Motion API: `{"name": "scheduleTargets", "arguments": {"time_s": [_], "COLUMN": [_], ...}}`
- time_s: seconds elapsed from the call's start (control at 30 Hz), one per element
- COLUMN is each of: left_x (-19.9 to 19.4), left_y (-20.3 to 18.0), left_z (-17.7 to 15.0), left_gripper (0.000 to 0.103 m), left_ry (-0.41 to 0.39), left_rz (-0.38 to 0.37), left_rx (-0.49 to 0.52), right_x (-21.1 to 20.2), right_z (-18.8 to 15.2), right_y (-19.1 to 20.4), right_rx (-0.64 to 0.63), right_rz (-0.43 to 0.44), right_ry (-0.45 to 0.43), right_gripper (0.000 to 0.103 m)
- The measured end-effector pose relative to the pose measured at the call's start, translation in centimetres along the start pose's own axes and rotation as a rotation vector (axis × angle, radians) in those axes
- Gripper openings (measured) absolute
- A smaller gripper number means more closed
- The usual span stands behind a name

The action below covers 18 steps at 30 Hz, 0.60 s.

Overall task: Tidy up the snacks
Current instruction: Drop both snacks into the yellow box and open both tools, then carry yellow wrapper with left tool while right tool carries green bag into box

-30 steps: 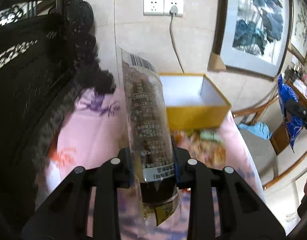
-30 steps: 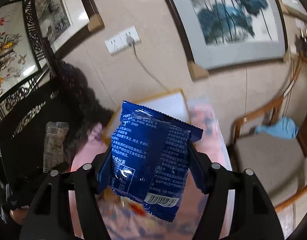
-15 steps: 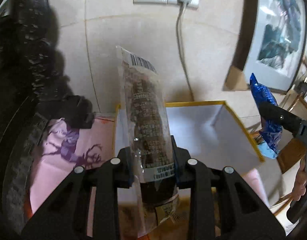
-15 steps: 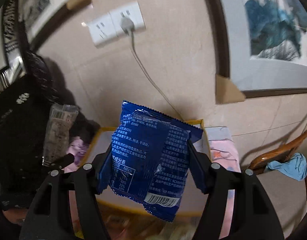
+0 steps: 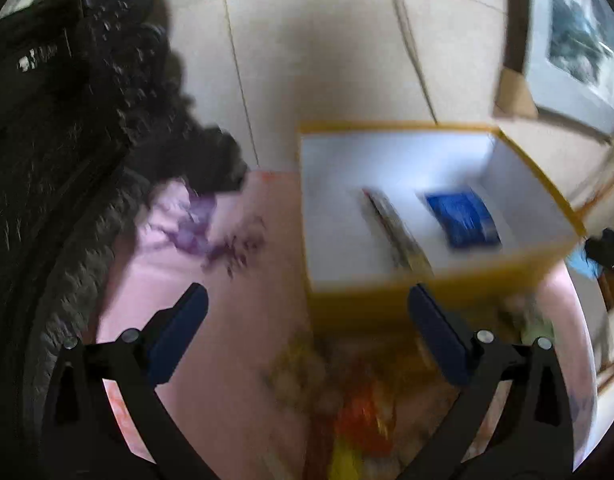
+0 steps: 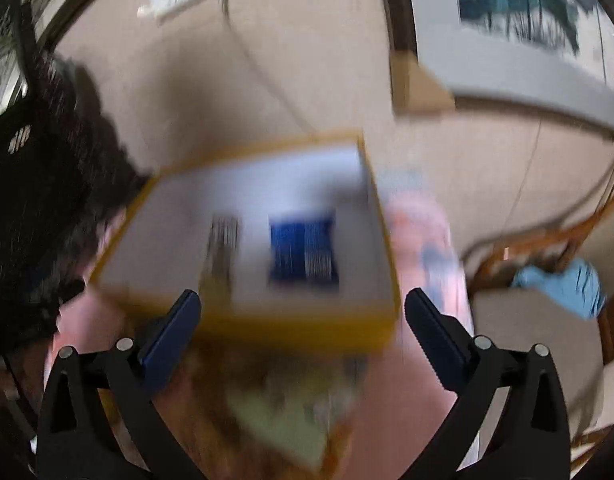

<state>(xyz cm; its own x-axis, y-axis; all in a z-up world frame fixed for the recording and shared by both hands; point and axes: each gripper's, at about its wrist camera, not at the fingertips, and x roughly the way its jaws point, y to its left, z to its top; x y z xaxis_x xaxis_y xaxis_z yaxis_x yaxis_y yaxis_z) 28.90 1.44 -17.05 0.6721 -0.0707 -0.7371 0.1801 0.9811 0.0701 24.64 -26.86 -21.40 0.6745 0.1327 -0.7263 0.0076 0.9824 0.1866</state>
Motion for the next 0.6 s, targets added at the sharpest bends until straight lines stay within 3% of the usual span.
{"name": "scheduleTargets", "arguments": {"time_s": [0.07,0.13,0.3,0.47,0.5,0.6], "left_x": [-0.3,-0.2,2.8,7.2,7.8,9.2], "left_y": [-1.1,-2.0,-4.3,-6.0,-6.4,-7.3], "left_z": [-1.5,-2.6,-2.6,-2.1,-2.2,-3.4], "left_gripper": [0.101,0.101,0.101,0.101,0.101,0.101], "left_ry": [-0.009,-0.041,-0.003,0.133,0.167,0.225], "left_rz": [-0.066,-0.146,-0.225,-0.273,-0.313,-0.341], "left_rx": [0.026,0.071,0.172,0.196,0.207,0.233], "right_x": [0.9,1.7,4.8,8.9,9.2,9.6], "right_z": [-2.4,-3.6,-2.9,-3.5,-3.6,-3.9], "right_y": [0.1,0.5,0.0,-1.4,-1.6,-1.5], "right_rx": [-0.024,-0.033,0.064,0.176,0.196,0.186], "right_rz": [-0.005,0.013,0.044,0.076,0.088,0.071], "right_ry": [0.062,0.067,0.081,0.183,0.193,0.197], "right_gripper": [0.102,0.102,0.102,0.102,0.102,0.101]}}
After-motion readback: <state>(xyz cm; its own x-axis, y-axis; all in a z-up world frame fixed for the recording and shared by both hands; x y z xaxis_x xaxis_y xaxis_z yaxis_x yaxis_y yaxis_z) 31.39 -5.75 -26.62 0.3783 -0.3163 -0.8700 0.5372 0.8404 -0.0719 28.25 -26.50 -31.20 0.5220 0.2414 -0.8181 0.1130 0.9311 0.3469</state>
